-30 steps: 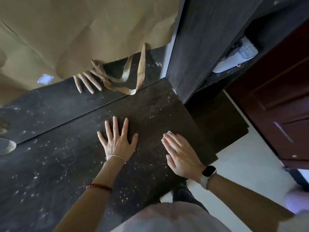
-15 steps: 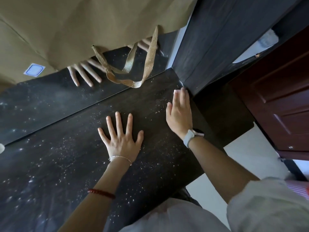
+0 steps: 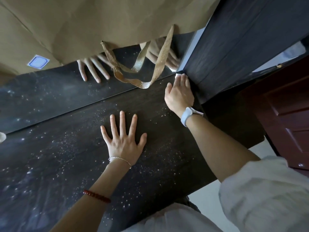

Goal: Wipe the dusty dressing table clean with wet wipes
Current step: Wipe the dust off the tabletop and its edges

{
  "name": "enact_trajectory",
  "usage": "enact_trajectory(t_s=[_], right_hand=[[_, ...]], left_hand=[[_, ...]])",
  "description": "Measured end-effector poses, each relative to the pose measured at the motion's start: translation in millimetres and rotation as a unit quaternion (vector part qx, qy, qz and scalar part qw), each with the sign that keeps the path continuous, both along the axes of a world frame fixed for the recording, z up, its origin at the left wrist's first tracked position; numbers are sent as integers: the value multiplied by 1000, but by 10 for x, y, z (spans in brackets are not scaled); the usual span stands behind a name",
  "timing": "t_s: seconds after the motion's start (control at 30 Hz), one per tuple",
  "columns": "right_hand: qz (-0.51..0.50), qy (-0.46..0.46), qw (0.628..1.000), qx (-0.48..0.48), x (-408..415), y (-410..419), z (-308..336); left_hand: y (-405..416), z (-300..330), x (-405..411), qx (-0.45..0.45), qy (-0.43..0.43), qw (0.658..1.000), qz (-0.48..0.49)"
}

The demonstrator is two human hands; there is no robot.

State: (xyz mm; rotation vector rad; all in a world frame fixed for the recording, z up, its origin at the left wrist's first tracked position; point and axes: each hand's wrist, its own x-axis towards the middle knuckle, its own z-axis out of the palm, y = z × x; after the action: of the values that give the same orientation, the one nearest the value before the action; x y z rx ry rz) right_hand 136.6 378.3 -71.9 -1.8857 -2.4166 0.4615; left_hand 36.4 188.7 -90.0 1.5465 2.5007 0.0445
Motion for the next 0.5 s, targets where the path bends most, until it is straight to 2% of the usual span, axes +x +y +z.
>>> enact_trajectory(t_s=[0.1,0.2,0.37,0.5], right_hand=[[27,-3,999,41,392,-448,20],[45,-54,997,35,637,-695,36],[-11,-79,996,26,159,-262,85],[-10,-19,999,41,57,-71,87]], left_hand=[[-10,11,1,-5,-3,1000,1],[-1,19,9,-2,-4,1000,0],[3,-2,6,4,9,1000,4],[0,-5,9,2,5,1000,3]])
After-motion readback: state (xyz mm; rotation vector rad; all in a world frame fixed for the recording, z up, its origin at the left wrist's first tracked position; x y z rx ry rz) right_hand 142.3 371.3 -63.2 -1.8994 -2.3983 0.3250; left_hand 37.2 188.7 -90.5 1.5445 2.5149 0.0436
